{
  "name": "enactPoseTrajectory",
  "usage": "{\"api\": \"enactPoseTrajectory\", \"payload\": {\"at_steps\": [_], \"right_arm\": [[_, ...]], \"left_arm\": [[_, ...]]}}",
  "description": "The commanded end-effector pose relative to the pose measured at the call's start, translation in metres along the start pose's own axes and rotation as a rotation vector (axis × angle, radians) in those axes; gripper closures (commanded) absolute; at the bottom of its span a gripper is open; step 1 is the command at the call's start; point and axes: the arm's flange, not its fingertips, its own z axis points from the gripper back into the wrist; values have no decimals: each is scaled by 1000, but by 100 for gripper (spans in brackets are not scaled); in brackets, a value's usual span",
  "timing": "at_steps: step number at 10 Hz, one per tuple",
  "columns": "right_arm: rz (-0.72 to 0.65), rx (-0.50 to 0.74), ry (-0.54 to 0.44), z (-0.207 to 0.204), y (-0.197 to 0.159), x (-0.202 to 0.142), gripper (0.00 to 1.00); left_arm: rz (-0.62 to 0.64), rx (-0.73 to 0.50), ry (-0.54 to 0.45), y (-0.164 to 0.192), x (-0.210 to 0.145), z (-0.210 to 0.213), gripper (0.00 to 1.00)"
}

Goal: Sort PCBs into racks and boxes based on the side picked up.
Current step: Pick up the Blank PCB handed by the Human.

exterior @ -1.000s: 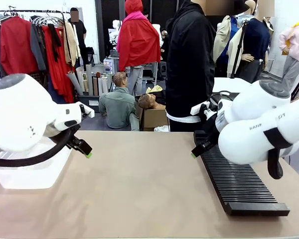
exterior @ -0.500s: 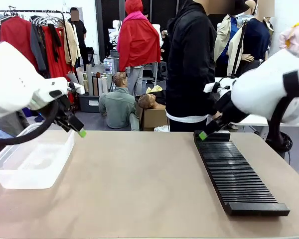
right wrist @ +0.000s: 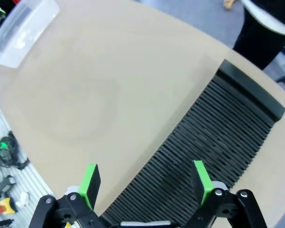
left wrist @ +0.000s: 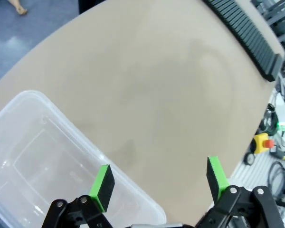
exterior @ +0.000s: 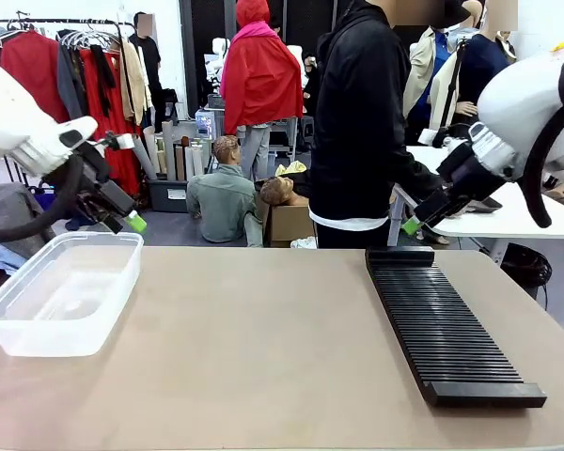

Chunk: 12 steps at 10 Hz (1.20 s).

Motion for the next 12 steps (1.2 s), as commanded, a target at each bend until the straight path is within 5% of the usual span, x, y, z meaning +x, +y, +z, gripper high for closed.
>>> {"api": "enactPoseTrajectory", "payload": {"at_steps": [1, 6, 12], "right_arm": [[-31, 73, -85, 19, -18, -13, 0], [-199, 121, -265, 81, -71, -76, 0], [-297, 166, -469, 131, -91, -128, 0]], "left_arm": [[21, -55, -87, 15, -18, 30, 0], [134, -34, -290, 46, -84, 107, 0], [135, -127, -414, 80, -108, 128, 0]]}}
